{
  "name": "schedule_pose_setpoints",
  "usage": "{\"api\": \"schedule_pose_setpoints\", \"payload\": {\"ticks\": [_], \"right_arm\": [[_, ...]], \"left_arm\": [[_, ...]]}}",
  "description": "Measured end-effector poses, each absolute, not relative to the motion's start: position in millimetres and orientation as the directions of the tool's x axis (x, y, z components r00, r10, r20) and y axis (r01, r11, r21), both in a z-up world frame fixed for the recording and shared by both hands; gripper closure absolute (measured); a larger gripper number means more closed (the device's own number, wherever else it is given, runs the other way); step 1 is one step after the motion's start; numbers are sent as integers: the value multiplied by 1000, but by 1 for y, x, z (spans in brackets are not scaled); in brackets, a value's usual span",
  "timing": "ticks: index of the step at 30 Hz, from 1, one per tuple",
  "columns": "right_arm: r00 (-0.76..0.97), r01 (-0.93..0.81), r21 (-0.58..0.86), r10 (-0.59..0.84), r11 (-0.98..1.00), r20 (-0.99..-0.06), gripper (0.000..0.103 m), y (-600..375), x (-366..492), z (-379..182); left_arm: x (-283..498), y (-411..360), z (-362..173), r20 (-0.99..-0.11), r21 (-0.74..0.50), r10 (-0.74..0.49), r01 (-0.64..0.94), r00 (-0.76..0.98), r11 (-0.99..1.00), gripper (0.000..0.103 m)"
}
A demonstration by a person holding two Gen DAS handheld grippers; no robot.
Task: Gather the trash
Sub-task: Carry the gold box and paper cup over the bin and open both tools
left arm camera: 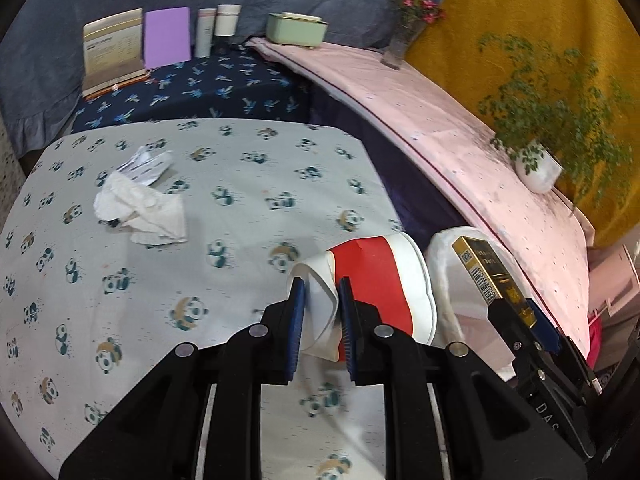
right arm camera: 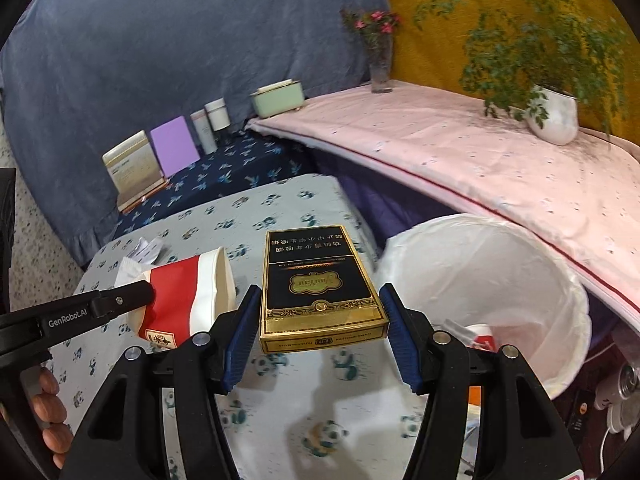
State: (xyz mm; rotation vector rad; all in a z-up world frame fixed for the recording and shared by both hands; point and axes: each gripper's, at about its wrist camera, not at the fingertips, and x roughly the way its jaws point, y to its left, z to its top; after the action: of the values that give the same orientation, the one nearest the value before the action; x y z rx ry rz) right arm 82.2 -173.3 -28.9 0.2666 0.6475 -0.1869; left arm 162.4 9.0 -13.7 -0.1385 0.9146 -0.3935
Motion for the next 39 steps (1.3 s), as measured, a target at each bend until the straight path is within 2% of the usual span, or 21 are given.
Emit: {"api": "schedule_pose_setpoints", "payload": {"ticks": [11, 24, 25, 28, 29, 39], "right_arm": [[780, 393, 221, -197, 892, -594, 45, -251, 29, -25], [745, 506, 251, -272, 825, -609, 45, -313, -5, -39], [743, 510, 252, -274, 822, -610, 45, -316, -7, -41], [740, 516, 257, -274, 817, -614, 45, -322, -7, -44], [740, 516, 258, -273, 817, -615, 45, -324, -6, -45], [745, 496, 261, -252, 828, -617, 45, -320, 7, -47]], "left_arm": [[136, -87, -4, -743, -249, -458, 434, 488, 866, 86], [128, -175, -22, -767, -221, -492, 552, 411, 804, 85], [128, -177, -23, -767, -221, -493, 553, 410, 803, 83], [128, -182, -27, -769, -224, -492, 550, 407, 805, 59], [127, -182, -27, -768, -219, -488, 547, 415, 808, 57], [136, -165, -34, -780, -217, -461, 507, 423, 834, 54]]}}
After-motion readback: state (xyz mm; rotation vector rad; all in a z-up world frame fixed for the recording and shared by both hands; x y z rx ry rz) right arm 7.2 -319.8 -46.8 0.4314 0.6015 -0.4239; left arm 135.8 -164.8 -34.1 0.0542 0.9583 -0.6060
